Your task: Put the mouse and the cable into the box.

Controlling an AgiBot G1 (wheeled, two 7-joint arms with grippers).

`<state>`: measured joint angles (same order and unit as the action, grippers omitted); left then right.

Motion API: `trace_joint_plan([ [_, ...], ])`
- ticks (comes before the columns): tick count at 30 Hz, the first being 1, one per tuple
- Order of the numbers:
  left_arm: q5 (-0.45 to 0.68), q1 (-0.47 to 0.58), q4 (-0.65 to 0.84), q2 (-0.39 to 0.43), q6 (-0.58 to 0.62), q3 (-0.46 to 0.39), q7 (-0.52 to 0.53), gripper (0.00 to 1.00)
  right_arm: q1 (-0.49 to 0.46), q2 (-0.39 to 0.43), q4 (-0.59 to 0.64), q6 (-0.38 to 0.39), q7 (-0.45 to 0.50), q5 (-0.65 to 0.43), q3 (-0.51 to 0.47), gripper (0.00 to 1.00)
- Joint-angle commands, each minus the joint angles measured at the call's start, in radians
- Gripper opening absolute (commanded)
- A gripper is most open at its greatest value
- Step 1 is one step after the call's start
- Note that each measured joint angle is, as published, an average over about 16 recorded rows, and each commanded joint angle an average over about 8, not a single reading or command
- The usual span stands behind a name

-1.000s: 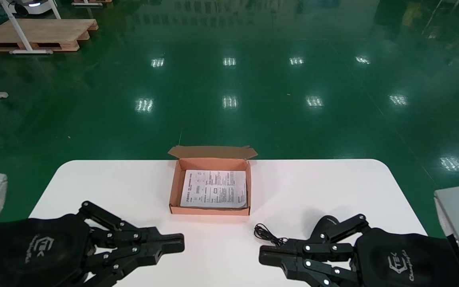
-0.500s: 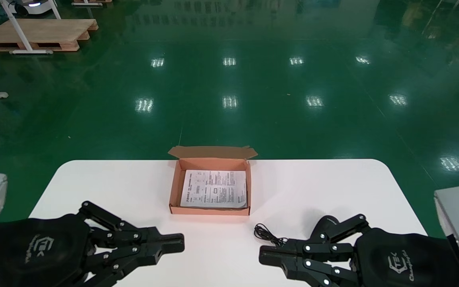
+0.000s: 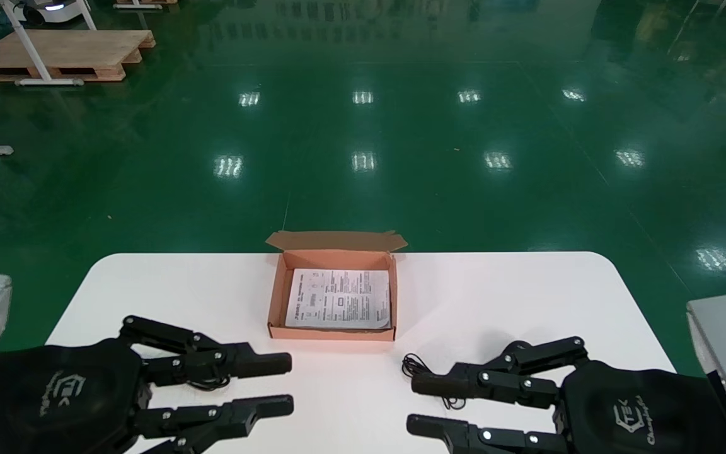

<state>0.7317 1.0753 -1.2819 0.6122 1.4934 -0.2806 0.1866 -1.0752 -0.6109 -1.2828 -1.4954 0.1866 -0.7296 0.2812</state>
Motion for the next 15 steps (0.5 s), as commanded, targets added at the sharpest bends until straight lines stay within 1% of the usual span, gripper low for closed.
trace_joint_plan([
  [1, 0.000, 0.000, 0.000, 0.000, 0.000, 0.000, 0.000, 1.00, 0.000, 0.000, 0.000, 0.000, 0.000, 0.000, 0.000, 1.00],
  [15, 0.000, 0.000, 0.000, 0.000, 0.000, 0.000, 0.000, 1.00, 0.000, 0.000, 0.000, 0.000, 0.000, 0.000, 0.000, 1.00],
])
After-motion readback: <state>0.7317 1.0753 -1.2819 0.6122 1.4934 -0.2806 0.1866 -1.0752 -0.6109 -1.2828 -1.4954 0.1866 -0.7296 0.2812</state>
